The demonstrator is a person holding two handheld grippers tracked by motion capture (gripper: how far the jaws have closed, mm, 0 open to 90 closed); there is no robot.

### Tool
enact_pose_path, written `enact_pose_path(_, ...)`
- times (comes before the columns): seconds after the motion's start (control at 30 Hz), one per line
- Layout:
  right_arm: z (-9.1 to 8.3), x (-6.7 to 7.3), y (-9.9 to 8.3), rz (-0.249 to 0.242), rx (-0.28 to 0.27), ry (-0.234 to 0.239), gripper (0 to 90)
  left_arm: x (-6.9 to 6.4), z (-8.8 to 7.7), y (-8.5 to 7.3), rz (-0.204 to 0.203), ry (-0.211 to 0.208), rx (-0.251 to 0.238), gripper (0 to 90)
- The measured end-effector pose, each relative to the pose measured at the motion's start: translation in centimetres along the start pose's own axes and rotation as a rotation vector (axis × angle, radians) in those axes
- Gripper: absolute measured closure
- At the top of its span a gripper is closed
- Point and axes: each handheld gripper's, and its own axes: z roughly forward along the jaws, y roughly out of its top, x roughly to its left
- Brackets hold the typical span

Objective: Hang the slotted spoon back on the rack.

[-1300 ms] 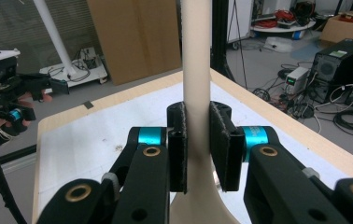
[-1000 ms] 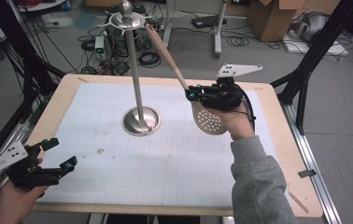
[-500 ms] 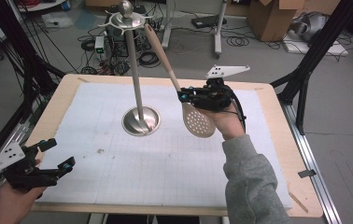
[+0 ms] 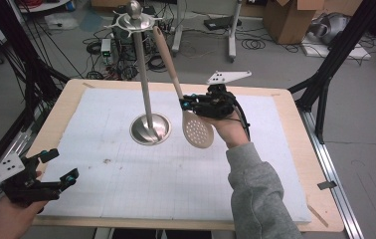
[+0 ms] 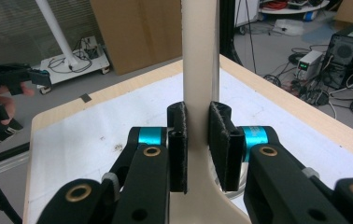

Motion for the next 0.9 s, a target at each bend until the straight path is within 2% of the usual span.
enact_pose_path(0.9,3.5,0.2,0.3,0.002,0.008,-0.013,78.5,0.2,-0.4,0.0,-0.004,0.006,-0.007,1.8)
